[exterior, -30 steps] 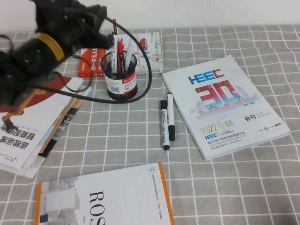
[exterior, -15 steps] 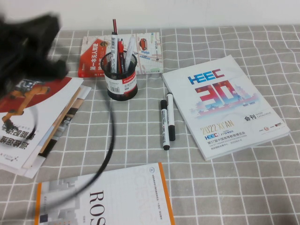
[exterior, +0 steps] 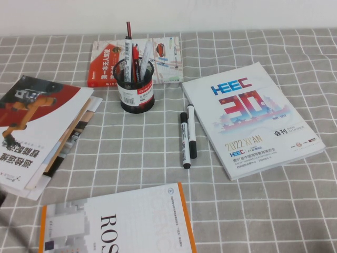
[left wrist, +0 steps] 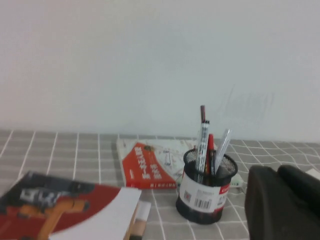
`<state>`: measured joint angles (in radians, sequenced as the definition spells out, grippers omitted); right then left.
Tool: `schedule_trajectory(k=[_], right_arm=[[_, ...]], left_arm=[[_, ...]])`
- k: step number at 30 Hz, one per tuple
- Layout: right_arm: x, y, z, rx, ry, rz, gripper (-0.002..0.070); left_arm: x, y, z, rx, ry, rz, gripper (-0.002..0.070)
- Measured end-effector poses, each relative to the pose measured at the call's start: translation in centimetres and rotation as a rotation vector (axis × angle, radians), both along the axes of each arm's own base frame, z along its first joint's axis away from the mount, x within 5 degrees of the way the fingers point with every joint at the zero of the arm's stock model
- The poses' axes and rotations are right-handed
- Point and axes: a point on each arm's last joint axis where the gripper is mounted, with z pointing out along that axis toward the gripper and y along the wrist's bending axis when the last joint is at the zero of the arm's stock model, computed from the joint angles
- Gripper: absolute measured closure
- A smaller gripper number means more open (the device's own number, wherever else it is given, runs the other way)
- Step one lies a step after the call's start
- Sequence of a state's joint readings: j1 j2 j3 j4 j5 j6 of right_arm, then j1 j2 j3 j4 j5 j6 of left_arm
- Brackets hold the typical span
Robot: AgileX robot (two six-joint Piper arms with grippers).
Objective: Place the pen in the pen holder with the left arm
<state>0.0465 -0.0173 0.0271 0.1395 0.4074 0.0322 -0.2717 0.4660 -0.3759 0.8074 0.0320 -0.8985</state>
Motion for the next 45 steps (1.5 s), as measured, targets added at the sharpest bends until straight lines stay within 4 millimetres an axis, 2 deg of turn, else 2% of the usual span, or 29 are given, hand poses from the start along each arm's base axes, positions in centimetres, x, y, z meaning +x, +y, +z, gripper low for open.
schedule_trajectory(k=[7, 14, 27, 32, 38, 45], right_arm=[[0.0, 0.0, 0.0, 0.000, 0.000, 0.000, 0.0691], [0.0, 0.0, 0.0, 0.000, 0.000, 0.000, 0.0691], [0.0, 0.0, 0.0, 0.000, 0.000, 0.000, 0.0691], [0.0, 0.0, 0.0, 0.000, 0.000, 0.000, 0.0691], [0.0, 0.0, 0.0, 0.000, 0.000, 0.000, 0.0691], [0.0, 0.0, 0.0, 0.000, 0.000, 0.000, 0.0691]], left_arm=[[-3.1, 1.1, -3.6, -0.121, -0.011, 0.032, 0.0675], [-3.3, 1.3, -6.8, -0.124, 0.054, 0.044, 0.0675], [-3.3, 1.6, -8.2, -0.079, 0.111, 0.082, 0.0675], [-3.9, 2.0, -8.7, -0.017, 0.149, 0.110, 0.0675], [-4.7, 2.1, -9.0, 0.102, 0.086, 0.128, 0.0675], [-4.7, 2.3, -11.4, 0.071, 0.083, 0.182, 0.0675]])
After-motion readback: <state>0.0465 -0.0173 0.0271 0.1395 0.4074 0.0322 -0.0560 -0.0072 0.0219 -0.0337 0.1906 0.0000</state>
